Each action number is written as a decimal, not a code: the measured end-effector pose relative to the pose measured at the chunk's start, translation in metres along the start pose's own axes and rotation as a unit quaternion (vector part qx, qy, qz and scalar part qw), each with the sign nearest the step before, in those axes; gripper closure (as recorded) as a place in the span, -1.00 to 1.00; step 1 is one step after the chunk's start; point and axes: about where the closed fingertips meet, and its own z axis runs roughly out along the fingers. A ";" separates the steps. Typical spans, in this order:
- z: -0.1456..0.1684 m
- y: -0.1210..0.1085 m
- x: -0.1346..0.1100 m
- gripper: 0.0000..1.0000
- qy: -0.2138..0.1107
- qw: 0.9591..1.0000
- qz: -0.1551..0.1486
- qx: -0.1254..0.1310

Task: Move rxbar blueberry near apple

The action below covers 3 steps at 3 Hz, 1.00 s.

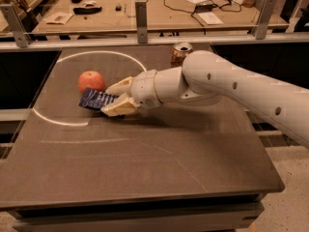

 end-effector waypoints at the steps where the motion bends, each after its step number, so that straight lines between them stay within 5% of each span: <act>1: 0.005 0.002 0.005 0.66 0.011 1.000 -0.001 -0.006; 3: 0.007 0.002 0.010 -0.26 0.030 0.999 -0.006 -0.010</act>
Offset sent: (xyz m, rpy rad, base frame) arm 0.0036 0.0005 -0.0145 -0.0743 0.0074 0.0075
